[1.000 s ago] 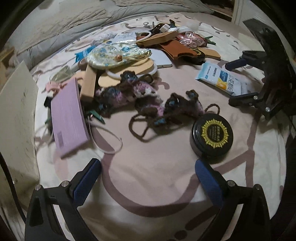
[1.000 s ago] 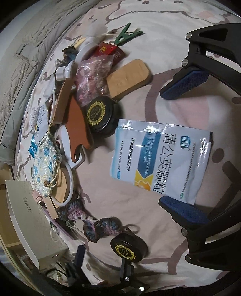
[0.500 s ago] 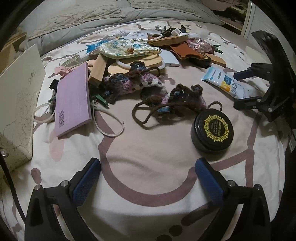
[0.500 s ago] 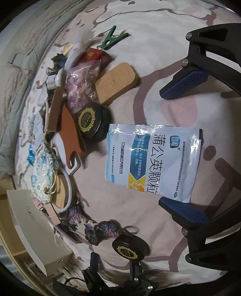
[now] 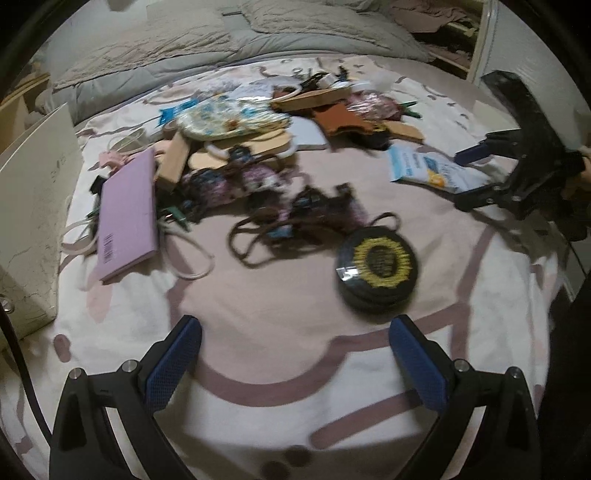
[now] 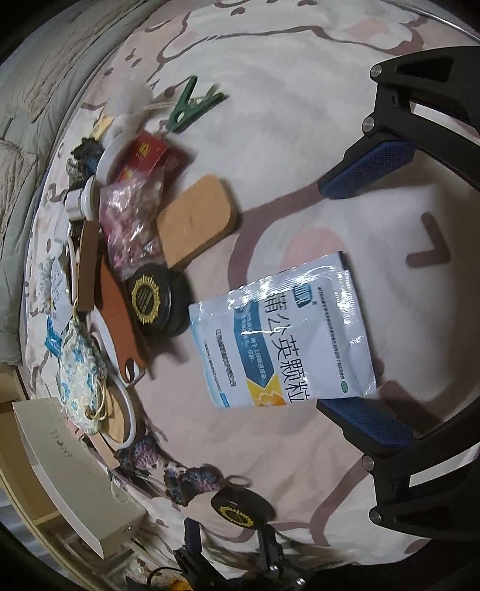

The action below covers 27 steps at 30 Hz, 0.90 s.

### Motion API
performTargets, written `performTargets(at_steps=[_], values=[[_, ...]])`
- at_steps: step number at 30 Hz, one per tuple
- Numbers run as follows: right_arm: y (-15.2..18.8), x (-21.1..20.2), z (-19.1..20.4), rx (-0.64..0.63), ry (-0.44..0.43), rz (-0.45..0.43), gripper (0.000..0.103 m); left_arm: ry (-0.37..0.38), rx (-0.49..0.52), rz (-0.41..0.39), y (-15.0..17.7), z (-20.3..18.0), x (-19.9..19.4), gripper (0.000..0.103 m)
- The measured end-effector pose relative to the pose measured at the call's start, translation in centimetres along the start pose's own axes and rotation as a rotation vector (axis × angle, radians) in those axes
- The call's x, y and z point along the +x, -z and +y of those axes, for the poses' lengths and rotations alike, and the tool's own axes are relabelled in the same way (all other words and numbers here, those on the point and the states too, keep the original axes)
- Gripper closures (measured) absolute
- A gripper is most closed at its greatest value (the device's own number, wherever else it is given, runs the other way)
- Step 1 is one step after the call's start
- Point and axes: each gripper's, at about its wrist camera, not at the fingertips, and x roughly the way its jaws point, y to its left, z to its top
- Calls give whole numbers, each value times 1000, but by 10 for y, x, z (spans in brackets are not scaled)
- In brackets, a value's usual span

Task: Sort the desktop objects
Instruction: 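Lower both open tools around the black tin and the blue-white packet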

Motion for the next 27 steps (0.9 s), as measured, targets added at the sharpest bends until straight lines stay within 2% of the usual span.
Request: performTargets(at_steps=[7, 15, 21, 27], values=[[7, -4, -23, 91, 40, 18, 0, 83, 24, -18, -8, -27, 0, 0], [8, -9, -47, 171, 99, 65, 0, 74, -76, -54, -21, -37, 11, 2], [12, -22, -59, 248, 171, 110, 0, 53, -133, -80, -25, -38, 18, 10], [2, -38, -41, 256, 74, 29, 0, 16, -107, -94, -22, -42, 22, 12]])
